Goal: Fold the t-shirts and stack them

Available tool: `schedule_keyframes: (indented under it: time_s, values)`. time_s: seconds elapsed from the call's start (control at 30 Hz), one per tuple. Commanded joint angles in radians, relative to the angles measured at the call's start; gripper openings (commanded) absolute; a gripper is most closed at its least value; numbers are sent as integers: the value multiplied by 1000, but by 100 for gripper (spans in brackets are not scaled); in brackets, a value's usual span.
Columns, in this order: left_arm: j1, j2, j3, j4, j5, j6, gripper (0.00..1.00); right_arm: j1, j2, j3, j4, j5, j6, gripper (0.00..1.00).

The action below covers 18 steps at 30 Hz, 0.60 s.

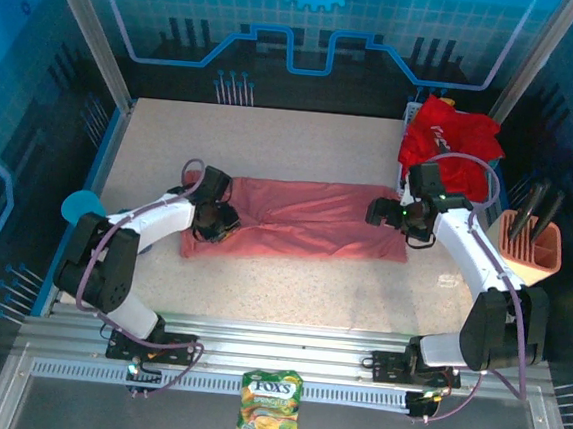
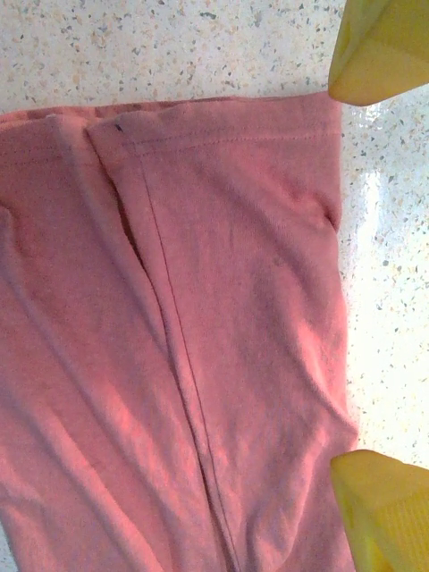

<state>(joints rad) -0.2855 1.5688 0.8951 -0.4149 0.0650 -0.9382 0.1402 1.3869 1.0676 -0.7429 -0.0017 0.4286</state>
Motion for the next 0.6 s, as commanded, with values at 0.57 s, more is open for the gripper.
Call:
schedule_keyframes:
  time_s: [0.57]
  values:
    - [-6, 306, 532, -122, -45, 104, 3, -21, 3, -27, -9, -58, -16, 100]
